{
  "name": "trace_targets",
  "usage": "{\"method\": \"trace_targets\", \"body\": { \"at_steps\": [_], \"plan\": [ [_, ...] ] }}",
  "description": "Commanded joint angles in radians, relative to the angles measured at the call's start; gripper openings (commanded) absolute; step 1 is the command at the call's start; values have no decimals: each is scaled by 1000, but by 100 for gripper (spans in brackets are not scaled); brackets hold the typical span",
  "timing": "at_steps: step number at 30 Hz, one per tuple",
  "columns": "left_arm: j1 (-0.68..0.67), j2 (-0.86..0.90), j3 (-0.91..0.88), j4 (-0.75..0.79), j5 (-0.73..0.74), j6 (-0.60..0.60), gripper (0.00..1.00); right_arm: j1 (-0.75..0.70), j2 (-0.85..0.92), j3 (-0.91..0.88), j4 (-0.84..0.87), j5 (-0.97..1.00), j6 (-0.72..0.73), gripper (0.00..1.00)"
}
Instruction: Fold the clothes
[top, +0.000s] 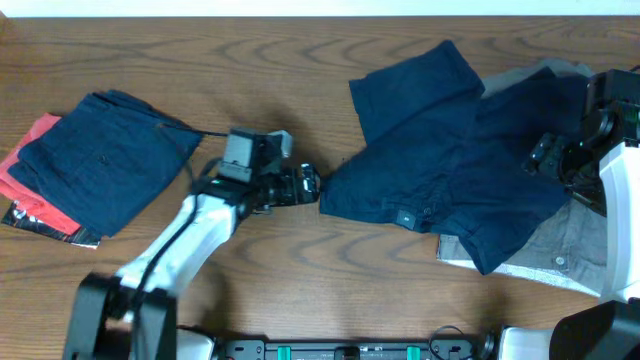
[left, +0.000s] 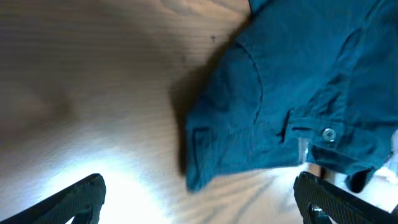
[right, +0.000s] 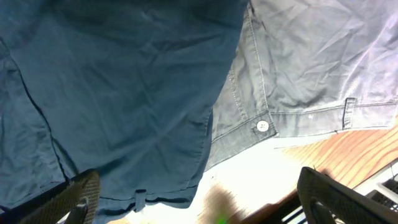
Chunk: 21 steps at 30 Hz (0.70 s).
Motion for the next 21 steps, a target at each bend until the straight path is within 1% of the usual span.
{"method": "trace_targets", "body": {
  "at_steps": [1, 3, 5, 6, 7, 8, 9, 10, 11, 14, 16, 19, 21],
  "plan": [
    [-47, 100, -4, 59, 38, -5, 98, -10, -14, 11, -2, 11, -8, 99],
    [-76, 153, -4, 100, 42, -13, 99, -10, -14, 11, -2, 11, -8, 99],
    [-107, 197, -4, 130, 42, -56, 95, -10, -14, 11, -2, 11, -8, 99],
    [-120, 210, -4, 139, 42, -71, 92, -10, -14, 11, -2, 11, -8, 99],
    [-134, 222, -4, 147, 42, -76, 85, -10, -14, 11, -2, 11, -8, 99],
    [-148, 230, -4, 151, 41, -75, 70, -10, -14, 11, -2, 11, -8, 99],
    [-155, 232, -4, 154, 41, -74, 50, -10, -14, 11, -2, 11, -8, 99],
    [-159, 232, -4, 158, 41, -74, 14, -10, -14, 11, -2, 11, -11, 99],
    [-159, 230, -3, 167, 42, -76, 6, -10, -14, 11, -2, 11, -12, 99],
    [-127, 206, 16, 145, 41, -73, 6, -10, -14, 11, -3, 12, -19, 99],
    [-79, 176, 58, 82, 41, -41, 6, -10, -14, 11, -3, 11, -26, 99],
    [29, 130, 189, -83, 25, 31, 6, -10, -14, 11, -3, 23, -26, 99],
    [121, 108, 332, -201, 22, 72, 6, -11, -14, 11, -2, 23, -26, 99]
  ]
}}
